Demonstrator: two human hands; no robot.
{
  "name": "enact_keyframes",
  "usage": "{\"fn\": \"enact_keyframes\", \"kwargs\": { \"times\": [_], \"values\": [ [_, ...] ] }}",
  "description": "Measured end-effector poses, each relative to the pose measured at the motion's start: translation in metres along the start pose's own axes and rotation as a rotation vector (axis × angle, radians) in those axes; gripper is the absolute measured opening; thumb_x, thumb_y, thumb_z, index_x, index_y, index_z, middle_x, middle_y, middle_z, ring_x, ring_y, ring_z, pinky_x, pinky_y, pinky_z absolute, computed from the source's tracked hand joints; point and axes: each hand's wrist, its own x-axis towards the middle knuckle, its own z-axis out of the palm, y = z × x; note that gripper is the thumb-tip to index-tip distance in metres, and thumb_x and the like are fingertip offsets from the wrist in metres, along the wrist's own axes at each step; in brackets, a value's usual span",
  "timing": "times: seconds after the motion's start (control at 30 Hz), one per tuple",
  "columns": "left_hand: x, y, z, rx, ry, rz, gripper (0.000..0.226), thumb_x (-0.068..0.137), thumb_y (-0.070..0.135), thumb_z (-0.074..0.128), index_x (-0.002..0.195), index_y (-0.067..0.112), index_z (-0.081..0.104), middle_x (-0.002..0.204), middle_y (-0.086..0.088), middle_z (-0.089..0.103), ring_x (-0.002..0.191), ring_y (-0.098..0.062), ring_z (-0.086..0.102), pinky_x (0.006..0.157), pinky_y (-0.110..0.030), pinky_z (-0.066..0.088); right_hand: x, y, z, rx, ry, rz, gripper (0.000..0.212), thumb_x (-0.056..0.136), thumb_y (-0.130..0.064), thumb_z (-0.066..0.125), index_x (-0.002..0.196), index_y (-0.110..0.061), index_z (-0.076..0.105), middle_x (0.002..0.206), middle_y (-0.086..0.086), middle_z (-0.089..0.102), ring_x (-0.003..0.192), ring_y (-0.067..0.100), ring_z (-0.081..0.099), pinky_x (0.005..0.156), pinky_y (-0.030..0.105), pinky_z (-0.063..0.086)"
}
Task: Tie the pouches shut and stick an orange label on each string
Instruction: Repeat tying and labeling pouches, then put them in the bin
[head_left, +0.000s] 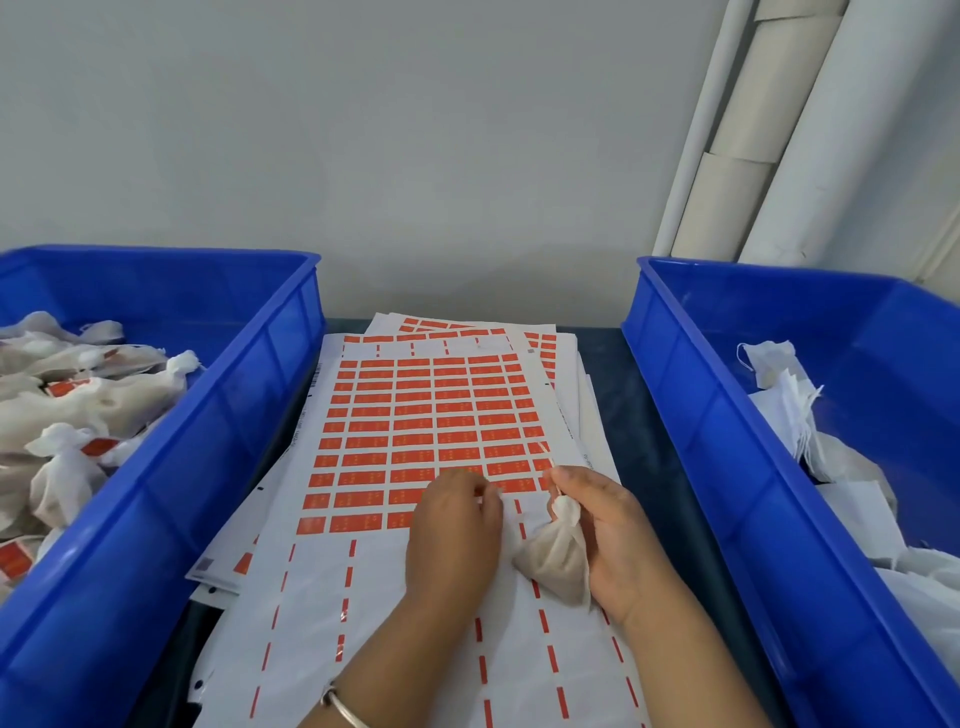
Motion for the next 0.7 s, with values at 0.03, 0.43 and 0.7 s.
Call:
{"fn": "enact_keyframes", "kwargs": {
  "times": [0.03, 0.43, 0.7],
  "values": [
    [0.001, -0.001, -0.002, -0.089, 0.022, -0.05, 0.004, 0.091, 0.034, 0.054, 0.091, 0.03, 0.056, 0.096, 0.011, 0.062, 0.073, -0.007, 0.056, 0.067, -0.012, 0.043, -0.001, 0.0, 0.003, -0.076, 0.031, -0.027, 0.021, 0.082, -0.034, 0.067, 0.098, -0.022, 0.073, 0.102, 0.001, 0.074, 0.096, 0.025, 0.071, 0.089, 0.048, 0.054],
    [-0.001, 0.008, -0.041, -0.845, 0.068, -0.324, 0.024, 0.096, 0.029, 0.048, 0.079, 0.022, 0.064, 0.059, 0.009, 0.062, 0.062, -0.012, 0.06, 0.05, -0.014, 0.045, -0.021, 0.001, 0.03, -0.038, -0.266, -0.15, 0.005, 0.075, -0.023, 0.071, 0.071, -0.023, 0.073, 0.065, 0.007, 0.064, 0.056, 0.013, 0.056, 0.059, 0.024, 0.051],
    [-0.014, 0.02, -0.049, -0.866, -0.116, -0.095, 0.026, 0.097, 0.023, 0.045, 0.08, 0.02, 0.064, 0.06, 0.007, 0.063, 0.056, -0.003, 0.061, 0.049, -0.008, 0.045, -0.023, 0.003, 0.03, -0.241, -0.15, -0.273, 0.027, 0.095, -0.009, 0.054, 0.075, -0.021, 0.068, 0.076, 0.01, 0.072, 0.058, 0.019, 0.064, 0.058, 0.027, 0.054]
  ]
}}
